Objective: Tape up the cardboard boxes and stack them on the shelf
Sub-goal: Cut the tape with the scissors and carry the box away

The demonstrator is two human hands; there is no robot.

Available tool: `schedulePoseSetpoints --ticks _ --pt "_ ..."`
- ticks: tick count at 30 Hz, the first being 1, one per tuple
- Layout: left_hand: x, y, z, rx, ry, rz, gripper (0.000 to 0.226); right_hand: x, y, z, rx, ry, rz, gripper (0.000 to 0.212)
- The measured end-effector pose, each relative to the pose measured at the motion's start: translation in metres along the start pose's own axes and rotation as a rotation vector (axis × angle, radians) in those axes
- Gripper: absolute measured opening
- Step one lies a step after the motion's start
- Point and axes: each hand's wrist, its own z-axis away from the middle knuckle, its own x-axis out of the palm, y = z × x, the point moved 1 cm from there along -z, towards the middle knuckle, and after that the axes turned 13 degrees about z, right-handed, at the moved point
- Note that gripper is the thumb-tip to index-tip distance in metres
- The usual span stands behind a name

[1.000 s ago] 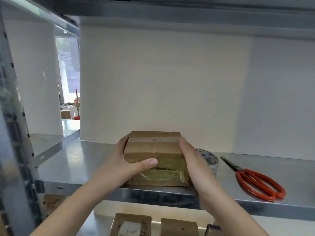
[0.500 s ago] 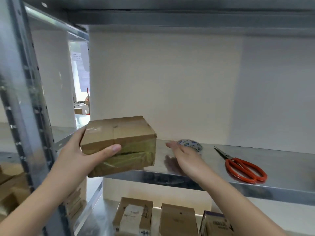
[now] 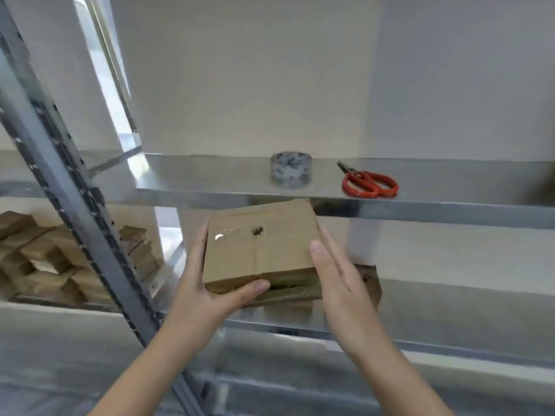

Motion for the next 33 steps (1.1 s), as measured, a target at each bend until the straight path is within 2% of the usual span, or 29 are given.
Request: schedulePoseSetpoints --ticks 6,8,11,16,18,22,26,29,33 --pt "0.09 -0.085 0.057 -0.242 -0.345 0.041 0.109 -0.044 0.116 0.089 0.332 0.206 -0.03 0.036" --pt "0.115 -0.116 0.069 -0.328 -0.394 0.034 0.115 -0.058 0.144 0.108 0.424 0.257 -0.024 0.038" --pt "0.152 -0.161 0.08 -0.413 -0.392 0.032 0.116 -0.081 0.181 0.12 0.502 0.356 -0.035 0.04" --pt "0.224 -0.217 0.062 -0.361 -0.329 -0.057 0.126 -0.129 0.242 0.098 0.53 0.491 0.008 0.04" --pt "0.249 -0.226 0.05 -0.373 -0.332 -0.02 0.121 -0.147 0.259 0.087 0.548 0.539 0.023 0.04" --pt "0.291 -0.239 0.025 -0.382 -0.364 0.014 0.098 -0.179 0.281 0.06 0.554 0.601 0.045 0.037" --pt "0.324 -0.258 0.008 -0.401 -0.399 0.03 0.088 -0.21 0.305 0.03 0.543 0.593 0.141 0.031" --pt "0.335 -0.275 0.007 -0.515 -0.396 0.095 0.088 -0.224 0.322 0.017 0.542 0.524 0.196 0.021" --pt "0.342 -0.29 -0.002 -0.57 -0.363 0.134 0.089 -0.235 0.343 0.001 0.493 0.446 0.223 0.022"
